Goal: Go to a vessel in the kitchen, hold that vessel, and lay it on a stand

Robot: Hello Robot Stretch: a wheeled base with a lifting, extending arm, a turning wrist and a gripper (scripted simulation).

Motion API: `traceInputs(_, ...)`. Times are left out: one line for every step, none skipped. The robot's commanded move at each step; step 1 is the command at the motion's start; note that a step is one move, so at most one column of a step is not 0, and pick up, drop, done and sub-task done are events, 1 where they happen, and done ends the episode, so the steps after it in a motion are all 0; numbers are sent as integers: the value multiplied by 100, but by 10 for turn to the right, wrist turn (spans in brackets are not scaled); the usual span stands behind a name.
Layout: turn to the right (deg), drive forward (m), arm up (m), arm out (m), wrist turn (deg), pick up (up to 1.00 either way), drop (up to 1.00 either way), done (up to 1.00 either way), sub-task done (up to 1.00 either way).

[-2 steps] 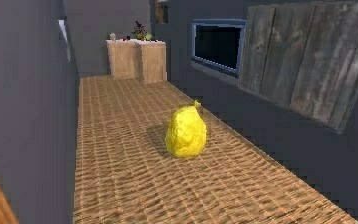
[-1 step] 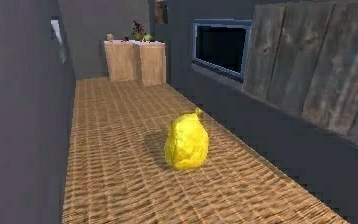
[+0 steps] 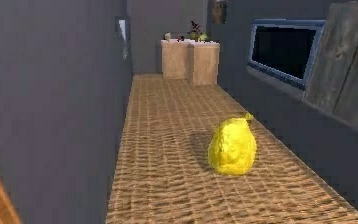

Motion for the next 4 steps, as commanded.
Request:
traceInputs(0, 100, 0, 0, 0, 0, 0, 0, 0)
traceInputs(0, 90, 0, 0, 0, 0, 0, 0, 0)
traceInputs(-30, 0, 0, 0, 0, 0, 0, 0, 0)
traceInputs(0, 100, 0, 0, 0, 0, 0, 0, 0)
